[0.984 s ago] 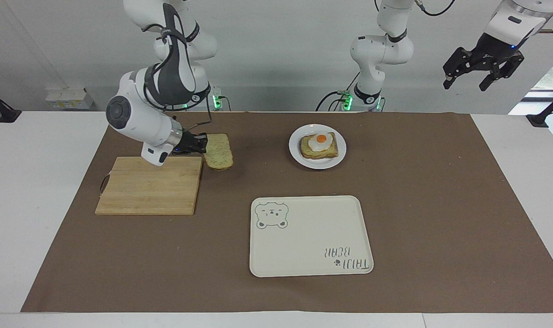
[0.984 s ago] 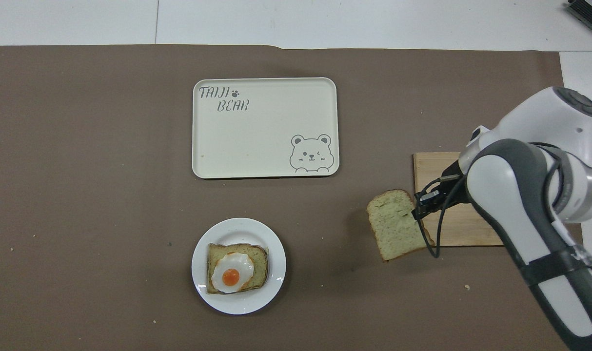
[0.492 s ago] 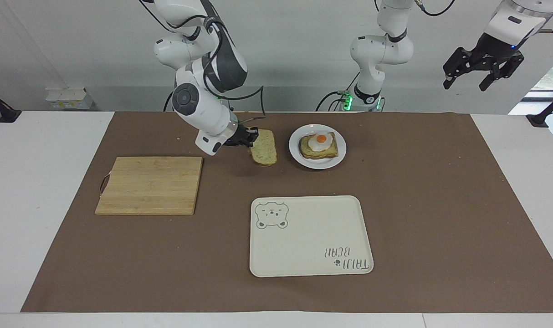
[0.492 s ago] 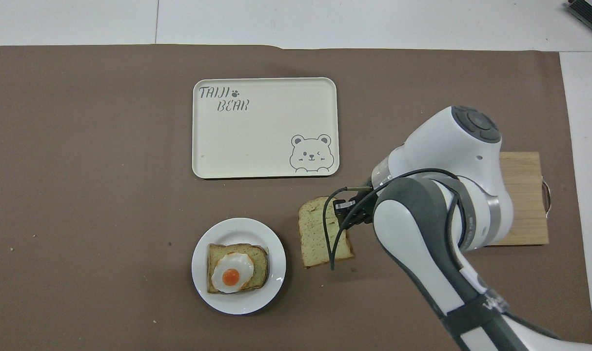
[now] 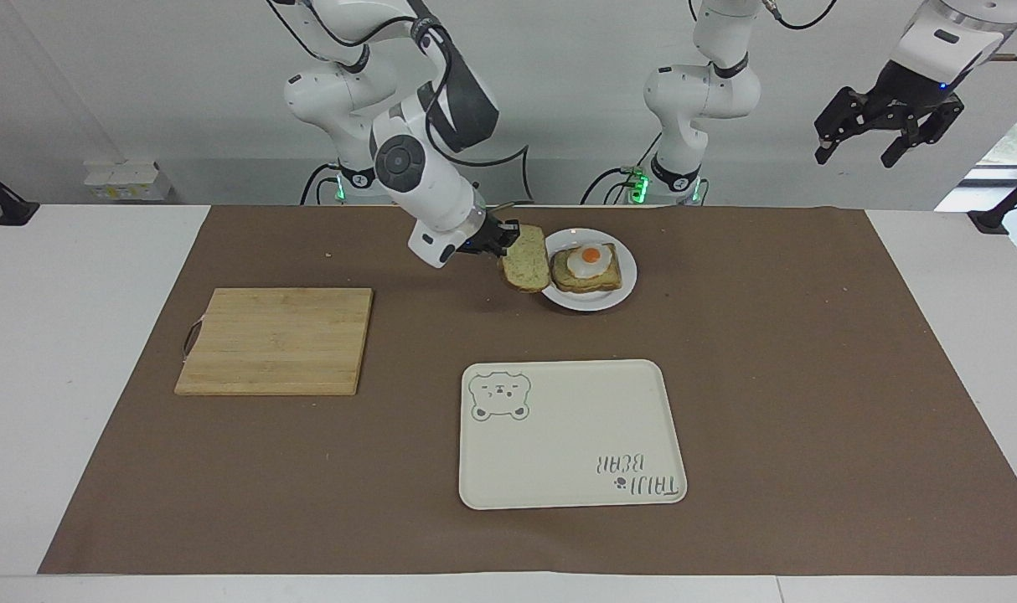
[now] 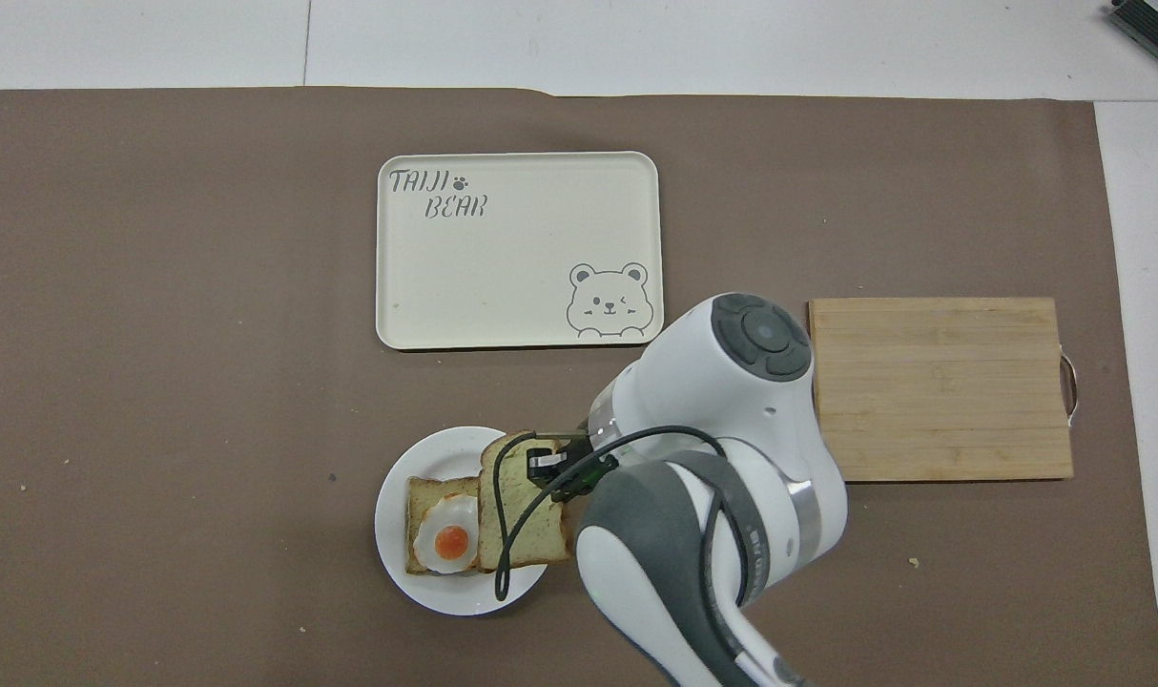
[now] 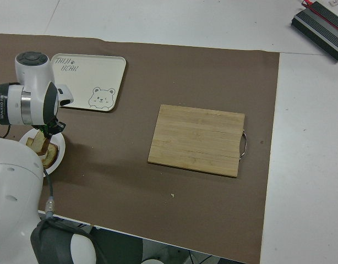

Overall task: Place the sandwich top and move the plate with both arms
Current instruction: 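Lower the bread onto the egg toast and open the right gripper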

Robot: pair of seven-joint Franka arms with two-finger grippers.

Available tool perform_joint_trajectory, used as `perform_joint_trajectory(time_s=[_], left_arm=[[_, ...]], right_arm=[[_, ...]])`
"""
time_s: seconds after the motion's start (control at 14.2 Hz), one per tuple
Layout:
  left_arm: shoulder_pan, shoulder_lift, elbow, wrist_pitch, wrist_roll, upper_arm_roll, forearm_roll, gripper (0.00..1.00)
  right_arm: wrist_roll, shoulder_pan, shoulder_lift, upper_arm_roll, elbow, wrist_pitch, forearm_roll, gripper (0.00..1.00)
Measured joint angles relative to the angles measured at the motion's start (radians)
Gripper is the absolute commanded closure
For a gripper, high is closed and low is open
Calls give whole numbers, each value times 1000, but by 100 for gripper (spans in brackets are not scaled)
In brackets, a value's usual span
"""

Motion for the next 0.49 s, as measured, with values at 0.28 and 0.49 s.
perform_joint_trajectory(time_s=[0.28, 0.49], left_arm=[[0, 0, 0, 0, 0, 0, 0, 0], [0, 0, 0, 0, 0, 0, 0, 0]], right_arm=[[84, 103, 10, 0, -37, 91, 1, 100], [93, 143, 43, 0, -59, 179, 1, 100]])
